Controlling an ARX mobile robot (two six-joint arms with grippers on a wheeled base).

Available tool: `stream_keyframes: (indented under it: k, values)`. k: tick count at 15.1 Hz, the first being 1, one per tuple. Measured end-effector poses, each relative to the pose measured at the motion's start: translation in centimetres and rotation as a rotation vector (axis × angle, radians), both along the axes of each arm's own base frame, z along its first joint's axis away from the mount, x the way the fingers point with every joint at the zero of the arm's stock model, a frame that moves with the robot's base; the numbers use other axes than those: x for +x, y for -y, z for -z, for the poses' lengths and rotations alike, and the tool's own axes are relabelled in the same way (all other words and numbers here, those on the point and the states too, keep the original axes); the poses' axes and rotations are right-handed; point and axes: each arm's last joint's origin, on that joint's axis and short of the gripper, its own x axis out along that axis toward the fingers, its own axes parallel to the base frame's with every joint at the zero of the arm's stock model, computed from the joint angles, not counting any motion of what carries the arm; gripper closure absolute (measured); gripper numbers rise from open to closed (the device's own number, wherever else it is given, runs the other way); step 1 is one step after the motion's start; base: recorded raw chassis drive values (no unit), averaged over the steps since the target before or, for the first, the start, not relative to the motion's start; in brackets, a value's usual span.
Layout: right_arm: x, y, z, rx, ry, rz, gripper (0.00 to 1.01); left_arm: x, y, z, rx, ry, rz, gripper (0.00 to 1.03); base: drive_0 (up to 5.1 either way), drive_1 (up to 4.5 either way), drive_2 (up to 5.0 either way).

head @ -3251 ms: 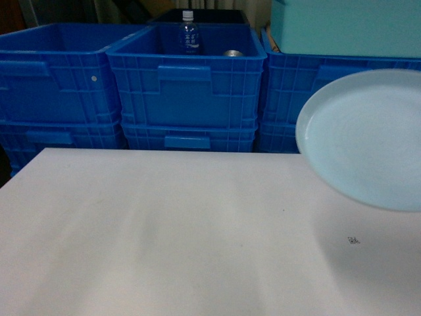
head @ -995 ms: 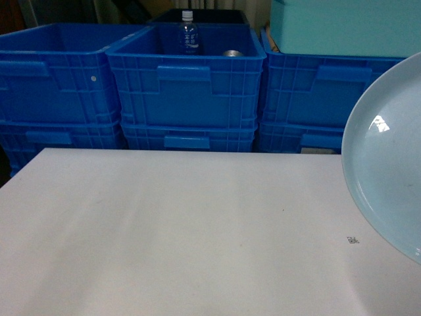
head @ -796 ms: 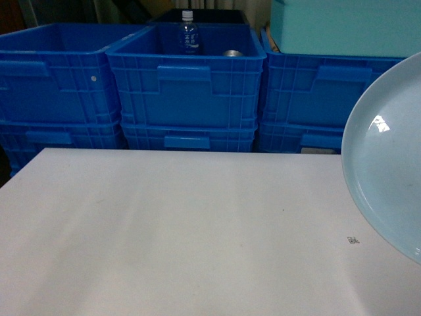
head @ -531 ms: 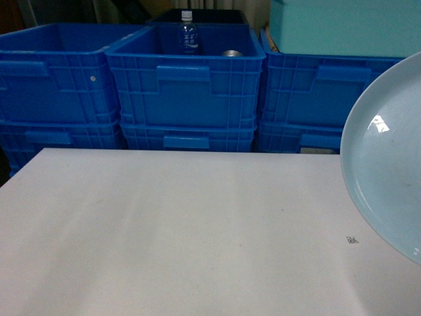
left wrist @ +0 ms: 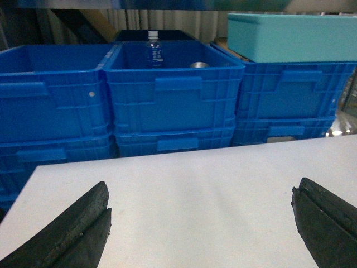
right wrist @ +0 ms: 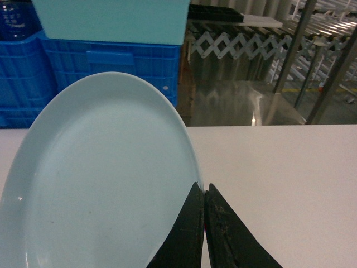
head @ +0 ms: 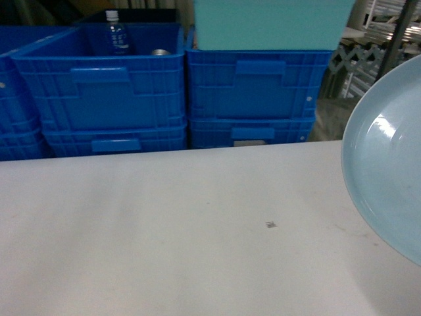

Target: Place blue tray on left shelf second layer neatly

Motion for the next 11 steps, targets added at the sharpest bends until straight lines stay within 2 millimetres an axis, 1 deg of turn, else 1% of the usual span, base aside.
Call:
stream_keyframes:
  k: [11]
  values:
    - [0.00,0.01,0.05,0.000,-0.002,0.003,0.99,0.00,0.01,0.02,0.000,-0.002,0.002,0.05,3.0,-4.86,-2.9]
